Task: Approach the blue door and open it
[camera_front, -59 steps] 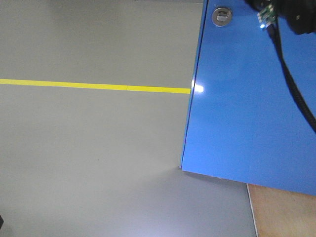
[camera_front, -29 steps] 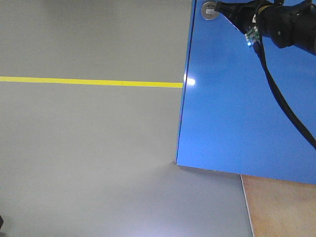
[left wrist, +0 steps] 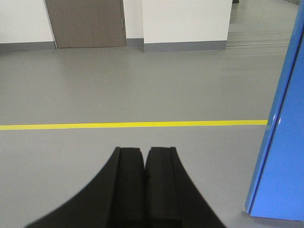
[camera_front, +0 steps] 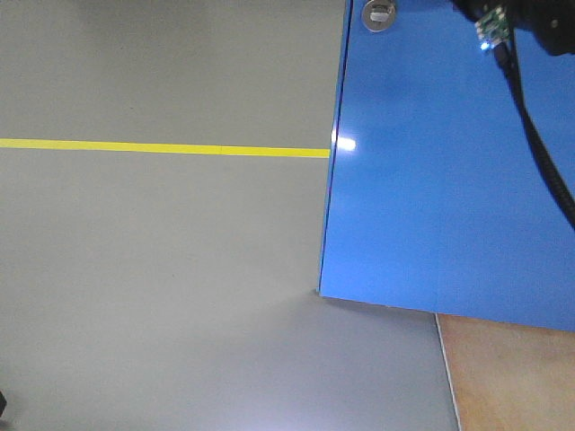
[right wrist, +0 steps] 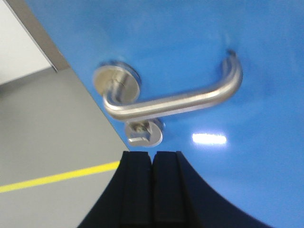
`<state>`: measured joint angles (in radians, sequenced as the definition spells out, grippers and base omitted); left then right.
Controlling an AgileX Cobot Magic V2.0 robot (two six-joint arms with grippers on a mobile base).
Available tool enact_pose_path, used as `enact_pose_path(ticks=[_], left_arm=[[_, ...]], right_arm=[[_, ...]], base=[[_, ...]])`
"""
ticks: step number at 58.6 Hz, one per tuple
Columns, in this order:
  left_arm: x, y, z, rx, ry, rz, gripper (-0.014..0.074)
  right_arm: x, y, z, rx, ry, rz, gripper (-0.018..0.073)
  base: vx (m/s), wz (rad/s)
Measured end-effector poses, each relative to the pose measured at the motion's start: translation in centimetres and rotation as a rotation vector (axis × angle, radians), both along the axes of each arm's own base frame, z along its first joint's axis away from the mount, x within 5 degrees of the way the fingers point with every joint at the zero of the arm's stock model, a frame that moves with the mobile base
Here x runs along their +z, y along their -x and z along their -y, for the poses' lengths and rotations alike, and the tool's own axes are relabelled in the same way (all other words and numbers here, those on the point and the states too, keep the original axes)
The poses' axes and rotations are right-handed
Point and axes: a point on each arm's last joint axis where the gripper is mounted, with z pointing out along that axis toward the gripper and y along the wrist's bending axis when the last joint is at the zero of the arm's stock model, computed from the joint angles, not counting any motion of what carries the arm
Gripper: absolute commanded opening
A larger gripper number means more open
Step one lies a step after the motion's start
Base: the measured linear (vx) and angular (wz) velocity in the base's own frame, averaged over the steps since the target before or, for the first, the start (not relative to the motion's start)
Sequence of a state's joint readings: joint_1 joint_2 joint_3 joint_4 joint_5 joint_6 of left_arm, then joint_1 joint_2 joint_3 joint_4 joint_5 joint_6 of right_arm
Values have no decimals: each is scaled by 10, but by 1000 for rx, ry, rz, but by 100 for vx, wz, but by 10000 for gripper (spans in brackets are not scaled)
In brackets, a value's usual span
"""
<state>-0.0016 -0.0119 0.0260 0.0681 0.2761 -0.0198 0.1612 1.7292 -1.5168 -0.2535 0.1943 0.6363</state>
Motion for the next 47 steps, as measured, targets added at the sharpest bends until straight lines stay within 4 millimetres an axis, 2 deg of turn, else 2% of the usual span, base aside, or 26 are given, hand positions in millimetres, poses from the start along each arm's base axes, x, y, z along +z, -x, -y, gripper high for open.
enact_pose_path(ticks=[8, 18, 36, 47], left_arm=[[0, 0, 0, 0, 0, 0, 73], [0, 0, 0, 0, 0, 0, 73], [0, 0, 0, 0, 0, 0, 73], [0, 0, 0, 0, 0, 0, 73]], right_arm=[[29, 17, 3, 12, 49, 72, 12], [52, 34, 8, 28, 177, 144, 12], [77, 61, 17, -5, 278, 142, 12], [94, 89, 23, -22, 351, 104, 12]], base=[[0, 0], [0, 0], [0, 0], [0, 0]])
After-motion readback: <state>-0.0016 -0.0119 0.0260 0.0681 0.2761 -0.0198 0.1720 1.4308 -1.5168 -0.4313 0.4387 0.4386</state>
